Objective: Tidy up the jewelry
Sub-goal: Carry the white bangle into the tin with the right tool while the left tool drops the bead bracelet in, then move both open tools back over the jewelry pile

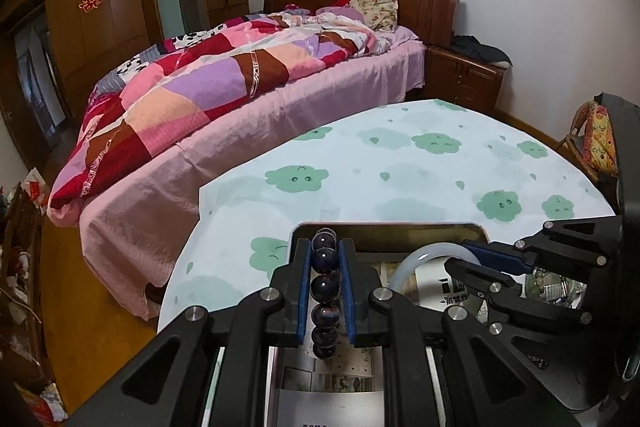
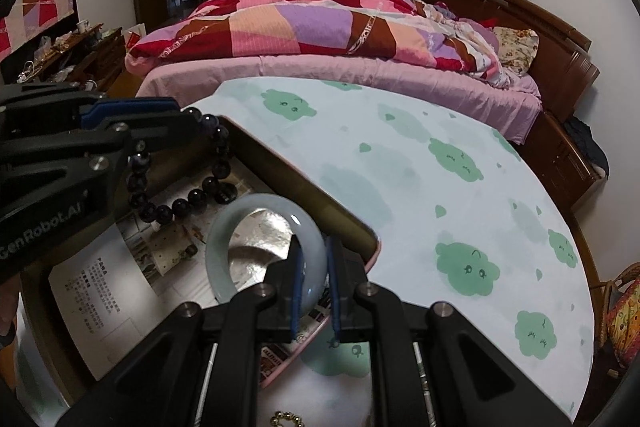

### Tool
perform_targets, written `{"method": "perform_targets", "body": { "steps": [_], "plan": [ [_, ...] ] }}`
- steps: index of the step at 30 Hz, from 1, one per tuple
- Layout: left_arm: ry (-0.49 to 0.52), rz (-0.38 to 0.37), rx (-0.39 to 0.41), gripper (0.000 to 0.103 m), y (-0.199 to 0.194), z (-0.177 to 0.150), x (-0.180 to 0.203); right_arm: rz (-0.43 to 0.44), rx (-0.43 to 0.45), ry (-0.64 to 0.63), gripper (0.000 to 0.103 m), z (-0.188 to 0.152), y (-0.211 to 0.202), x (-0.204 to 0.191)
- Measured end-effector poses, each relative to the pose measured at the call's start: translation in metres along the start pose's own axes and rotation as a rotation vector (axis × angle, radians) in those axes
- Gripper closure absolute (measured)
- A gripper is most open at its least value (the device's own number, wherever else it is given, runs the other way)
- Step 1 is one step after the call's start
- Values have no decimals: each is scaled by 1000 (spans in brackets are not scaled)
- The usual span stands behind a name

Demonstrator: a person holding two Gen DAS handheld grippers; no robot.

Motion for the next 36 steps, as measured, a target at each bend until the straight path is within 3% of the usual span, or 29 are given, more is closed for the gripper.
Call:
{"method": "perform_targets", "body": {
  "steps": [3,5,7,9,11,16,23,26,36],
  "plan": [
    [6,13,-6,88,1,-1,1,3,2,3,89,0,0,0],
    [11,18,-5,80,-1,-1,2,7,7,15,88,1,-1,2],
    [12,40,8,46,-4,0,2,9,14,25,85,2,-3,4],
    [18,65,39,31,-11,2,2,12,21,33,84,1,-6,6],
    [15,51,57,31,-19,2,2,15,37,34,85,-1,-12,10],
    [-17,38,76,31,-31,-4,3,9,64,76,70,-11,-35,34],
    [-31,-2,86,31,-42,-21,32,-16,78,122,65,-33,-58,62],
    [-18,-38,84,31,-46,-28,53,-43,80,162,57,-51,-68,81],
    [78,-126,67,31,-52,-46,127,-97,0,280,56,-128,-77,123]
  ]
}}
Point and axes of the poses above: each gripper's, at about its wrist camera, not at the fingertips, and y roughly the way its jaws point, x to its right, z to its top, the point moved 5 cm from there along y, roughly the way its jaws point, and after that the axes turned 10 degrees about -z, right-handed, at the moved point
